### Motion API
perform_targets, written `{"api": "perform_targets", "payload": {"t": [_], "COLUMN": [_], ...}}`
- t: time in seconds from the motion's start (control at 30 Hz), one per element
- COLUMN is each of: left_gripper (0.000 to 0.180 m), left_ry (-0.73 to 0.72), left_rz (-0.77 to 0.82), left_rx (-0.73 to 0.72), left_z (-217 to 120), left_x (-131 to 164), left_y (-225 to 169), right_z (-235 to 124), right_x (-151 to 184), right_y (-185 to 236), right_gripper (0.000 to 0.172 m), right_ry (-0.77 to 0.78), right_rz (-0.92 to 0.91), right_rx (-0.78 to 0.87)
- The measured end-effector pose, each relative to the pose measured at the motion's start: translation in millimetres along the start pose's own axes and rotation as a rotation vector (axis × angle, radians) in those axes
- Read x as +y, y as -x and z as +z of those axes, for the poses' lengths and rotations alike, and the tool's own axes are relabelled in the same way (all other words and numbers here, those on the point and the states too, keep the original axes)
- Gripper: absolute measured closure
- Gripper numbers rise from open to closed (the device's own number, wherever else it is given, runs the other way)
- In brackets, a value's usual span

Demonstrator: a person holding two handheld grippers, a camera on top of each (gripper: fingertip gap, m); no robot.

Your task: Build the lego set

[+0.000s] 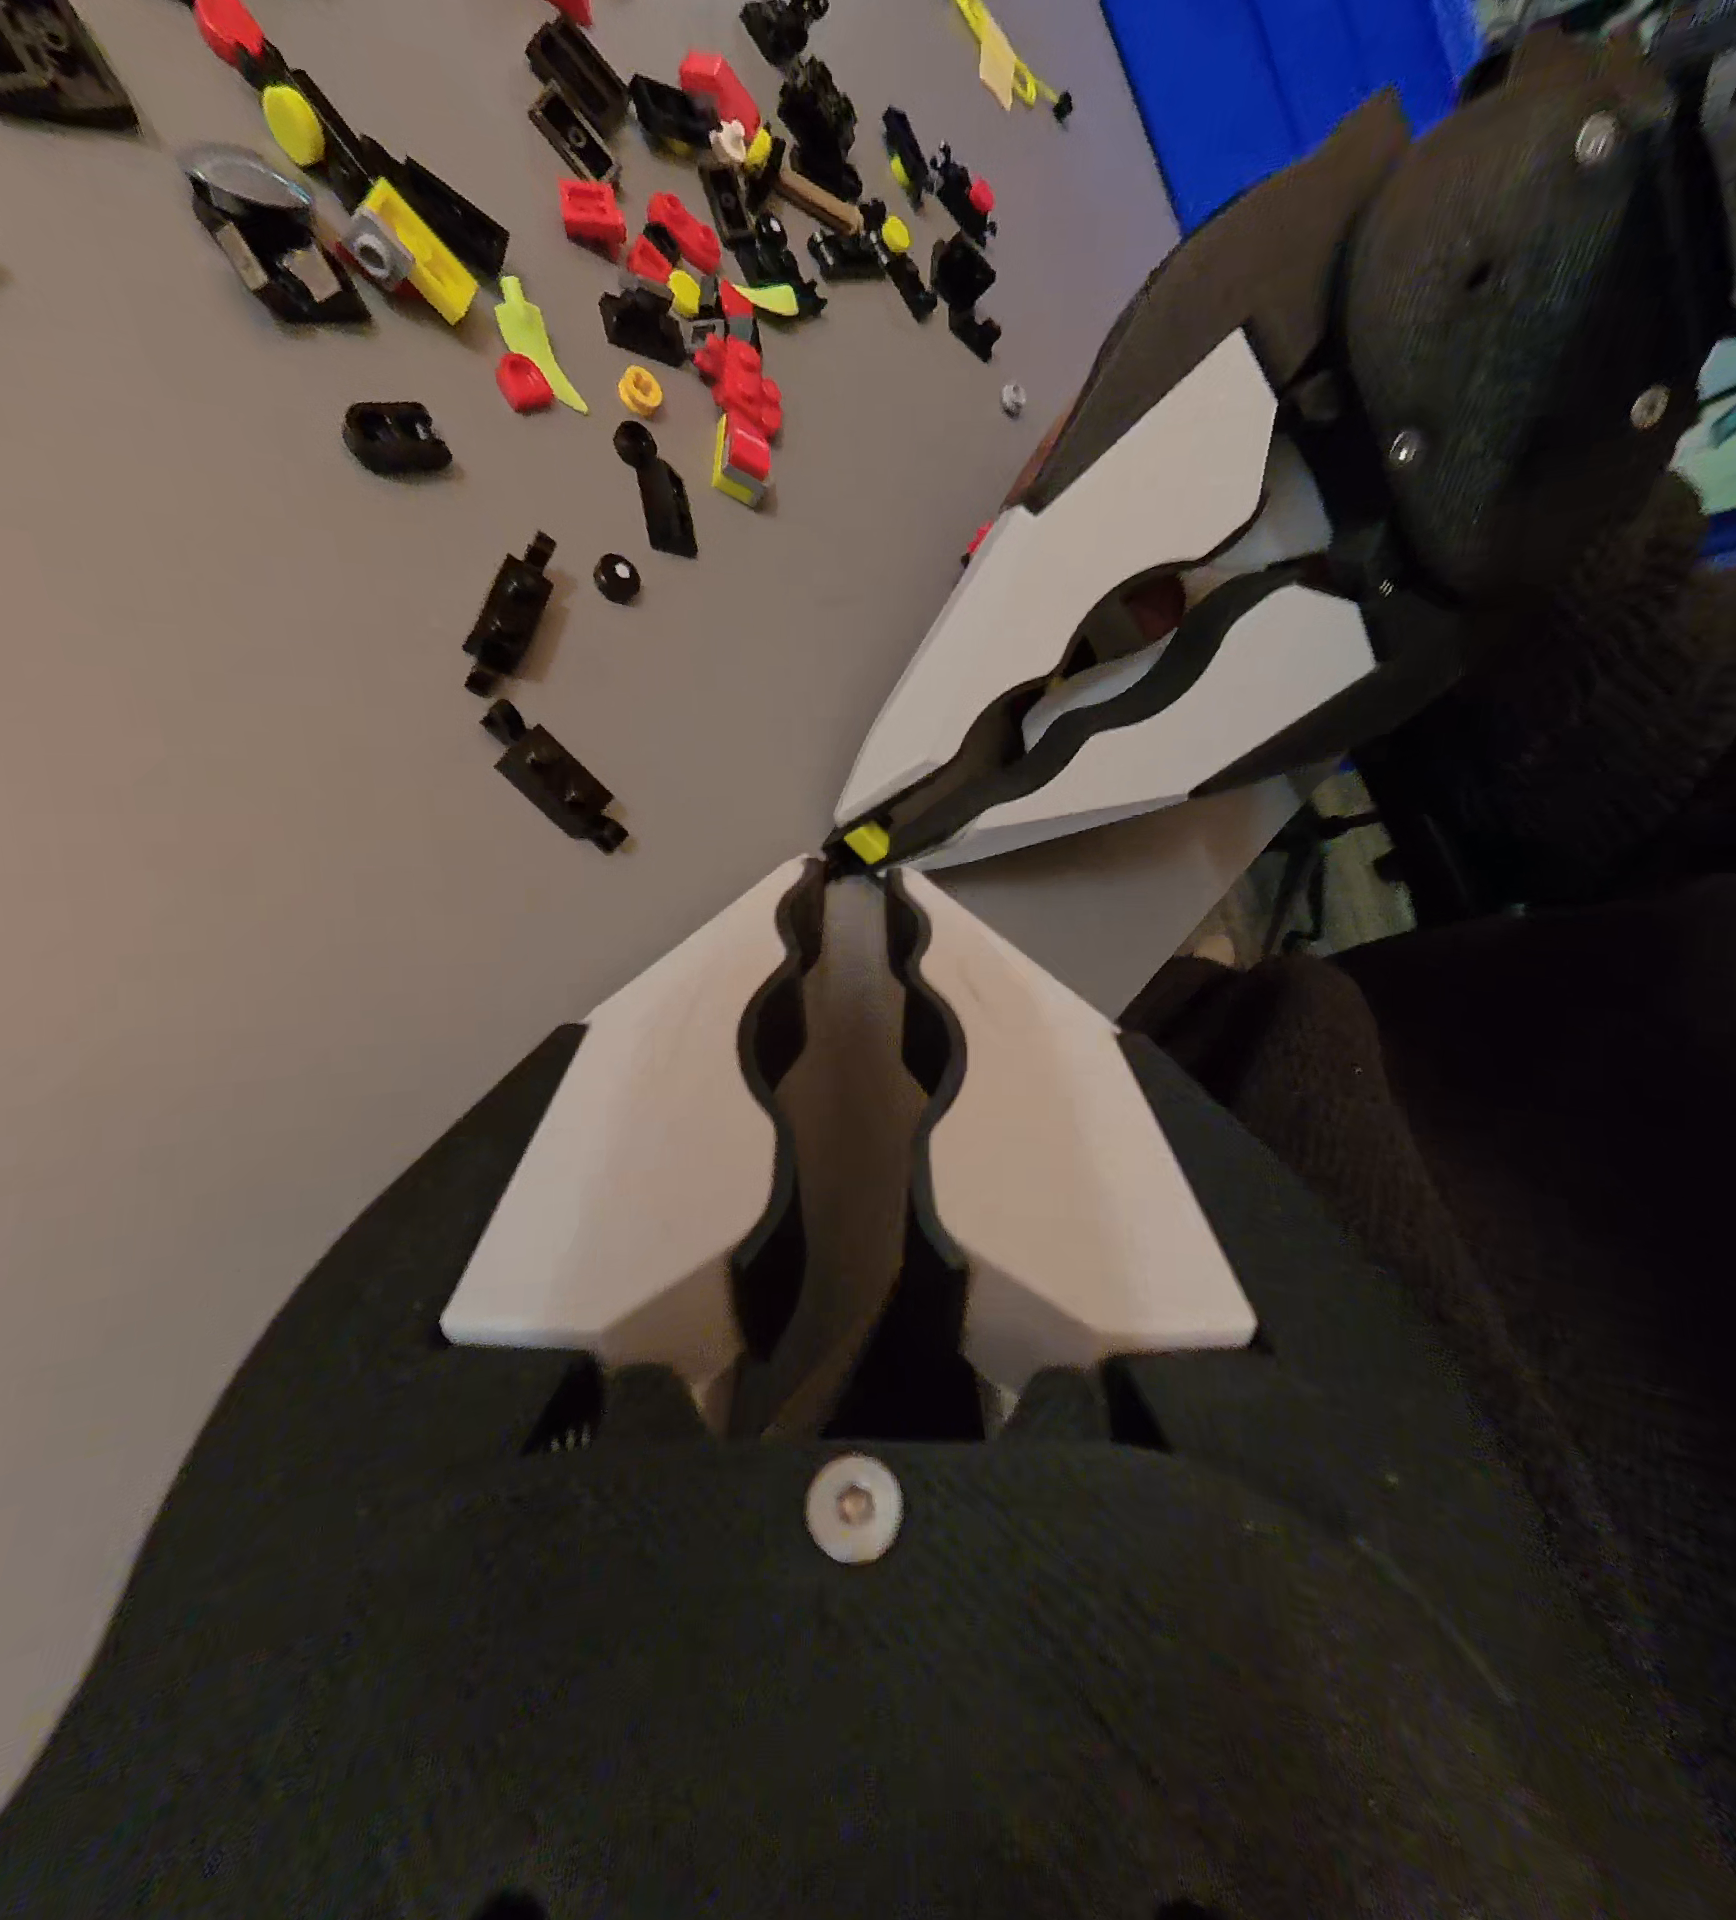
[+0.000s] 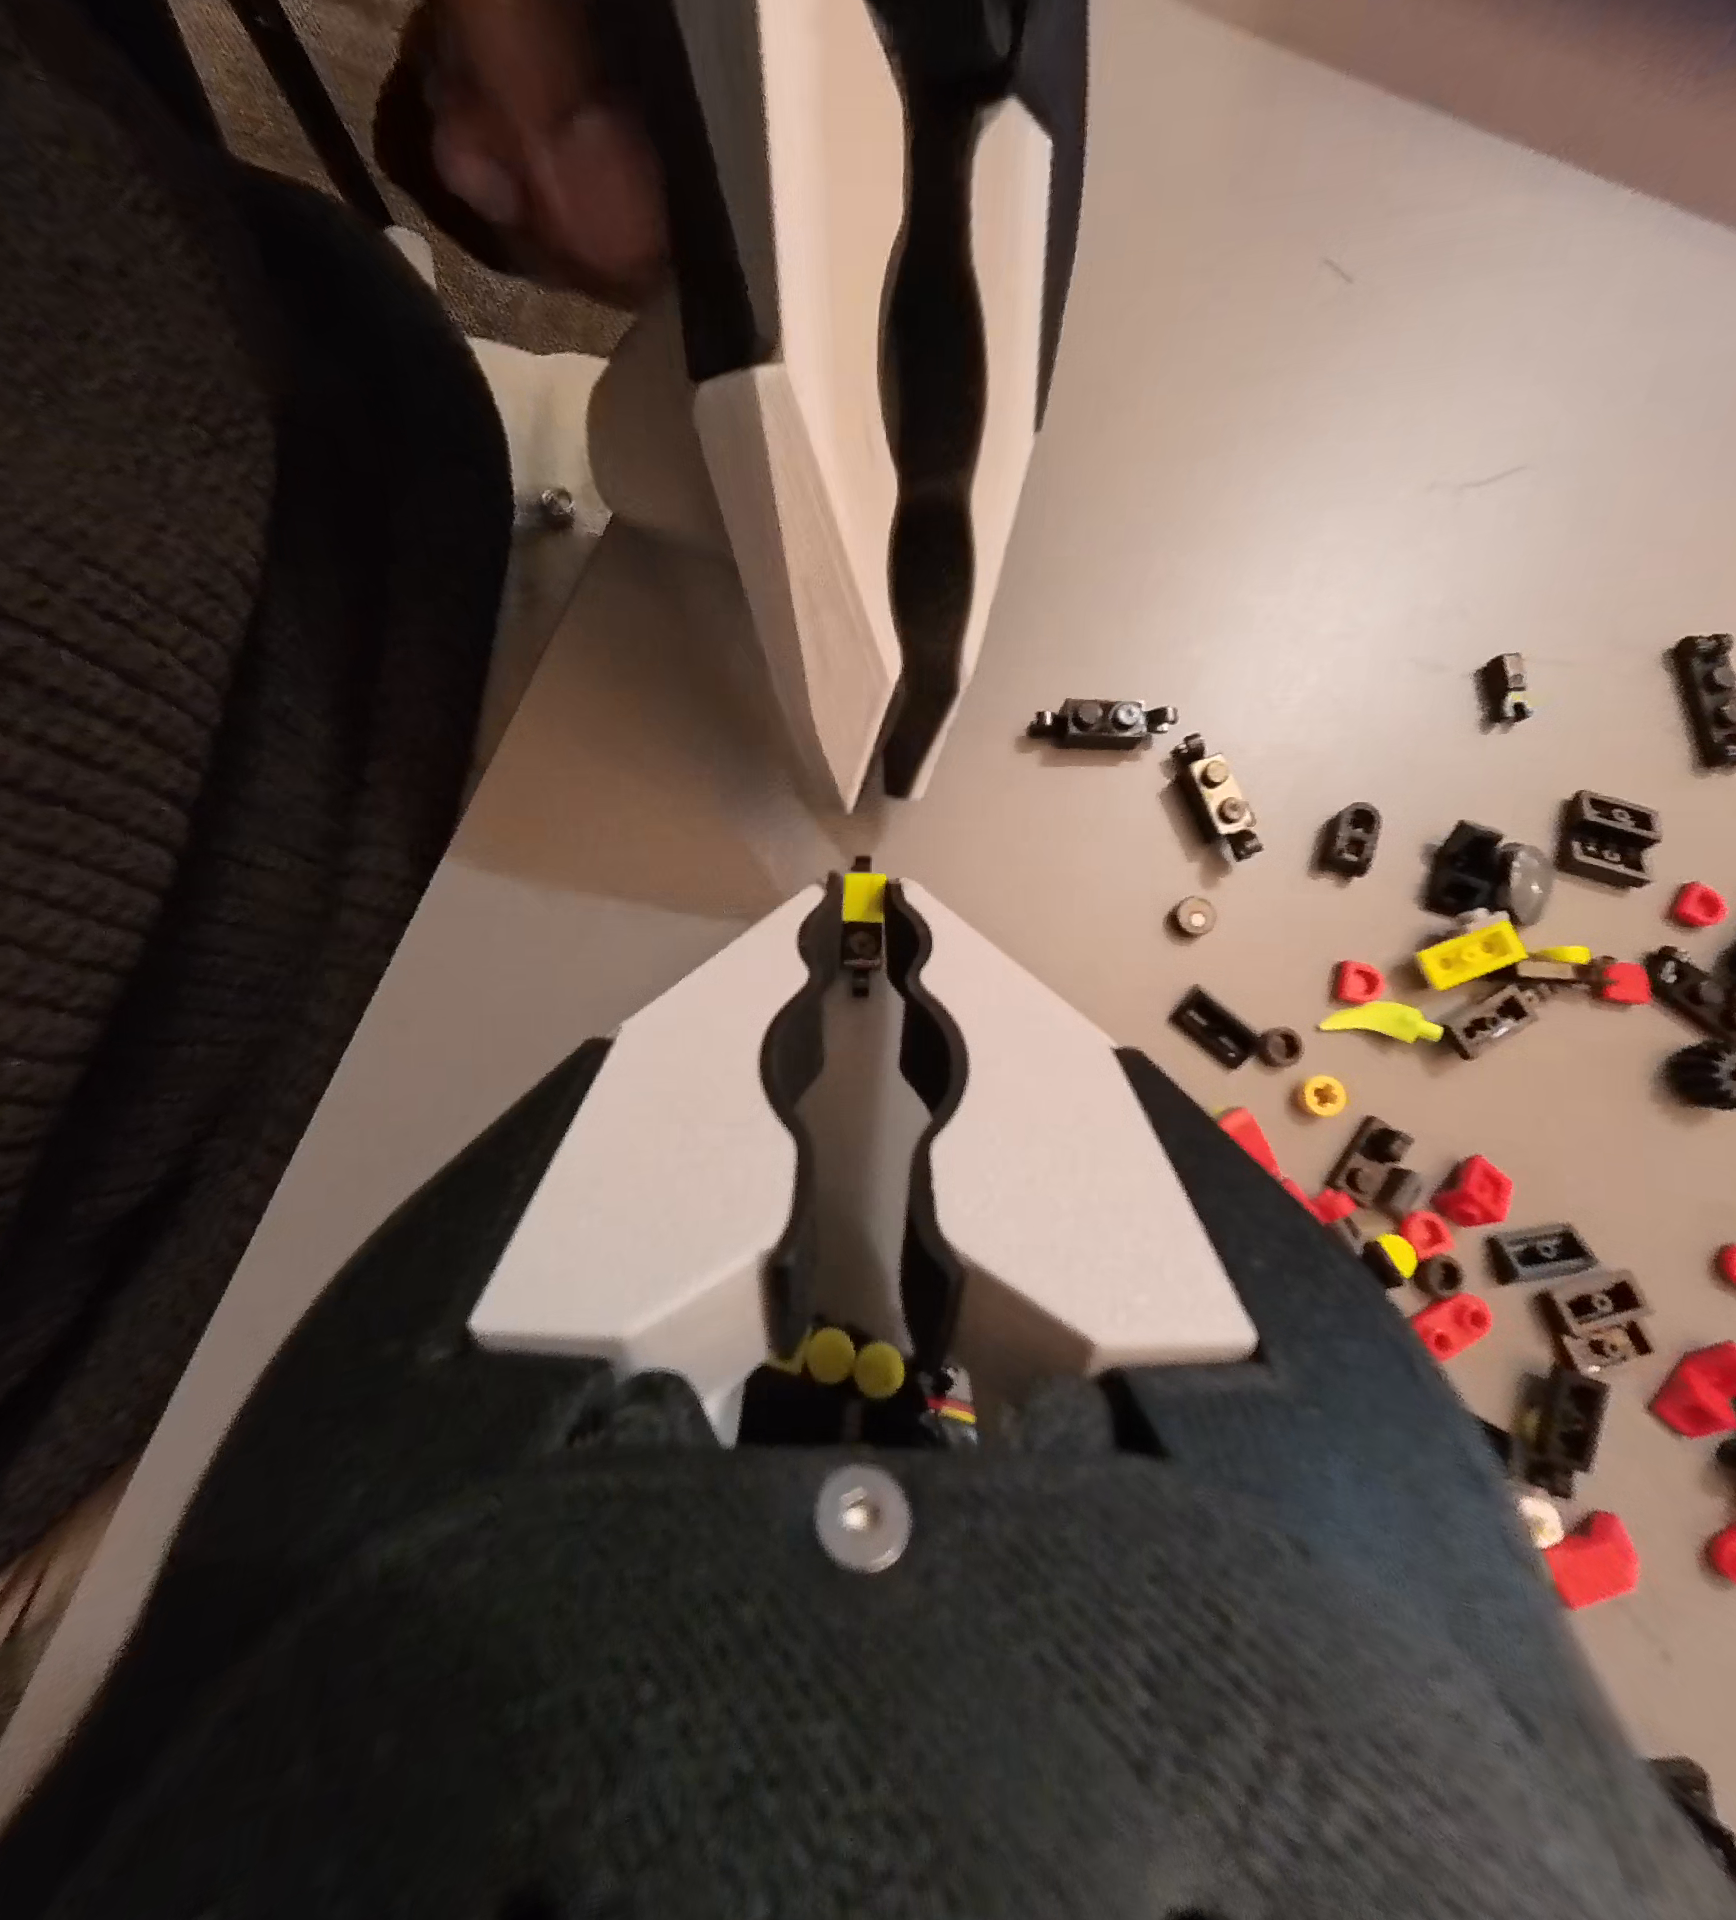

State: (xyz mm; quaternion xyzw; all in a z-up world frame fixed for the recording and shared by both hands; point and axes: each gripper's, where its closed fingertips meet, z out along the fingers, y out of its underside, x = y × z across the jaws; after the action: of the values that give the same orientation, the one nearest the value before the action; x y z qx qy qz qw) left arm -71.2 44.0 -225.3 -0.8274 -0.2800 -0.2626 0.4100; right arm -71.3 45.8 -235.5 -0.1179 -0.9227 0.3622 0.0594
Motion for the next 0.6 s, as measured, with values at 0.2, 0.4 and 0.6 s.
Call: {"api": "perform_targets", "payload": {"t": [0.2, 0.4, 0.6], "left_gripper": [0.162, 0.161, 0.160], "left_ry": [-0.018, -0.022, -0.018], "left_rz": [-0.052, -0.032, -0.014], "left_rx": [-0.058, -0.087, -0.112], "left_z": [9, 12, 12], "left_x": [-1, -3, -3], "left_y": [7, 6, 6], "right_z": [0, 0, 0], "right_x": [0, 1, 2], "right_y": [0, 0, 0], "right_gripper": [0.165, 0.165, 0.165], "right_ry": [0.003, 0.002, 0.003], "right_rz": [-0.018, -0.022, -0.029], "right_rx": [0.018, 0.024, 0.031]}}
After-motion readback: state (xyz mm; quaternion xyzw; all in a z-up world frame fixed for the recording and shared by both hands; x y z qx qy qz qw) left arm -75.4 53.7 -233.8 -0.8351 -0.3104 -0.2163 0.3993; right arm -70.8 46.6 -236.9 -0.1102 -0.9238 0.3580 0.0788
